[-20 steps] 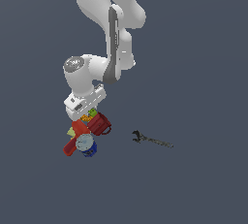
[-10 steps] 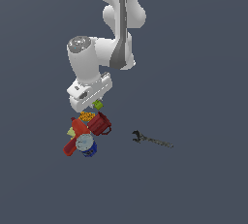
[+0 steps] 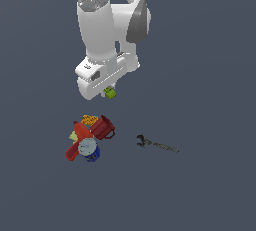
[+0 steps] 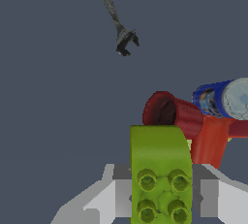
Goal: Pick up a designated object from a clutter of objects.
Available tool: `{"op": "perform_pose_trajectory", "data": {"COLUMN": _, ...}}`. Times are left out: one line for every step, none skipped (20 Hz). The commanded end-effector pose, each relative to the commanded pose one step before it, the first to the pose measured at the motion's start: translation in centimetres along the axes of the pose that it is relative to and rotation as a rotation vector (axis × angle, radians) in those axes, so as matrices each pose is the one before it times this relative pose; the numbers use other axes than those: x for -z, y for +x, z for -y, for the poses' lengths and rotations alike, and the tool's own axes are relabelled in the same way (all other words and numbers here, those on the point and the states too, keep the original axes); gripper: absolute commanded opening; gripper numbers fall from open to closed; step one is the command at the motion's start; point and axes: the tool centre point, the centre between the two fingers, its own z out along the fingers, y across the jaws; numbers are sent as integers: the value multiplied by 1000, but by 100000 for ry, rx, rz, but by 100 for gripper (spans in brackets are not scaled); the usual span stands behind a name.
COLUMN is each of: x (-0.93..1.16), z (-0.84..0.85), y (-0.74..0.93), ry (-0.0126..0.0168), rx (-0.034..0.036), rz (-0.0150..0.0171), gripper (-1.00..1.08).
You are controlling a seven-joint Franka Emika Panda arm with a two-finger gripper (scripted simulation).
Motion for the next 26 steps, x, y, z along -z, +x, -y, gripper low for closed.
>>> {"op": "perform_pose_trajectory", "data": {"x": 2461, "z": 877, "y": 951, "ry": 90, "rx": -60, "rz": 147, "gripper": -100}}
{"op": "perform_pose_trajectory", "data": {"x": 978, "z": 329, "y": 388, "ry": 0, "rx": 0, "rz": 0, "gripper": -100}}
{"op": "perform_pose_trajectory", "data": {"x": 953, "z": 315, "y": 394, "ry": 45, "rx": -2, "rz": 20, "gripper": -100}}
{"op": "perform_pose_trajectory", "data": {"x": 976, "z": 327, "y": 391, "ry": 0, "rx": 0, "rz": 0, "gripper": -100}}
{"op": "perform_pose_trajectory", "data": {"x": 954, "z": 312, "y": 397, "ry": 48, "rx": 1, "rz": 10, "gripper": -100}}
{"op": "perform_pose_trajectory", "data": {"x": 955, "z": 311, "y": 399, "ry": 49, "rx": 2, "rz": 5, "gripper": -100}}
{"op": "perform_pose_trajectory", "data": {"x": 977, "z": 323, "y": 400, "ry": 0, "rx": 0, "rz": 0, "gripper": -100}}
{"op": "perform_pose_trajectory", "data": {"x": 951, "z": 301, "y": 404, "ry": 69, "rx": 6, "rz": -5, "gripper": -100}}
{"op": "perform_pose_trajectory", "data": {"x": 939, "z": 298, "y": 398, "ry": 48, "rx": 5, "rz": -7, "gripper": -100}}
{"op": "perform_pose_trajectory", "data": {"x": 922, "z": 298, "y": 389, "ry": 0, "rx": 0, "rz": 0, "gripper": -100}}
{"op": "perform_pose_trajectory", "data": {"x": 851, "z": 255, "y": 369, "ry": 82, "rx": 8, "rz": -19, "gripper": -100}}
{"op": "perform_pose_trajectory", "data": {"x": 829, "z": 264, "y": 355, "ry": 0, "rx": 0, "rz": 0, "gripper": -100}}
{"op": "perform_pose_trajectory", "data": {"x": 762, "z": 226, "y": 332, "ry": 66, "rx": 6, "rz": -20, "gripper": -100}}
{"op": "perform_pose_trajectory", "data": {"x": 721, "z": 214, "y": 316, "ry": 46, "rx": 3, "rz": -16, "gripper": -100}}
{"op": "perform_pose_trajectory", "data": {"x": 686, "z": 210, "y": 304, "ry": 0, "rx": 0, "rz": 0, "gripper": -100}}
{"op": "perform_pose_trajectory", "data": {"x": 621, "z": 166, "y": 278, "ry": 64, "rx": 0, "rz": -25, "gripper": -100}}
{"op": "perform_pose_trajectory", "data": {"x": 589, "z": 172, "y": 270, "ry": 0, "rx": 0, "rz": 0, "gripper": -100}}
{"op": "perform_pose_trajectory", "data": {"x": 528, "z": 129, "y": 239, "ry": 63, "rx": -6, "rz": -27, "gripper": -100}}
{"op": "perform_pose_trajectory", "data": {"x": 495, "z": 141, "y": 232, "ry": 0, "rx": 0, "rz": 0, "gripper": -100}}
{"op": "perform_pose_trajectory", "data": {"x": 447, "z": 126, "y": 210, "ry": 0, "rx": 0, "rz": 0, "gripper": -100}}
{"op": "perform_pose_trajectory", "data": {"x": 389, "z": 91, "y": 178, "ry": 44, "rx": -6, "rz": -20, "gripper": -100}}
{"op": "perform_pose_trajectory", "data": {"x": 348, "z": 96, "y": 167, "ry": 0, "rx": 0, "rz": 0, "gripper": -100}}
{"op": "perform_pose_trajectory", "data": {"x": 298, "z": 80, "y": 145, "ry": 0, "rx": 0, "rz": 0, "gripper": -100}}
{"op": "perform_pose_trajectory", "data": {"x": 235, "z": 33, "y": 106, "ry": 61, "rx": -13, "rz": -30, "gripper": -100}}
{"op": "perform_pose_trajectory", "data": {"x": 197, "z": 46, "y": 102, "ry": 0, "rx": 0, "rz": 0, "gripper": -100}}
{"op": "perform_pose_trajectory", "data": {"x": 147, "z": 29, "y": 80, "ry": 0, "rx": 0, "rz": 0, "gripper": -100}}
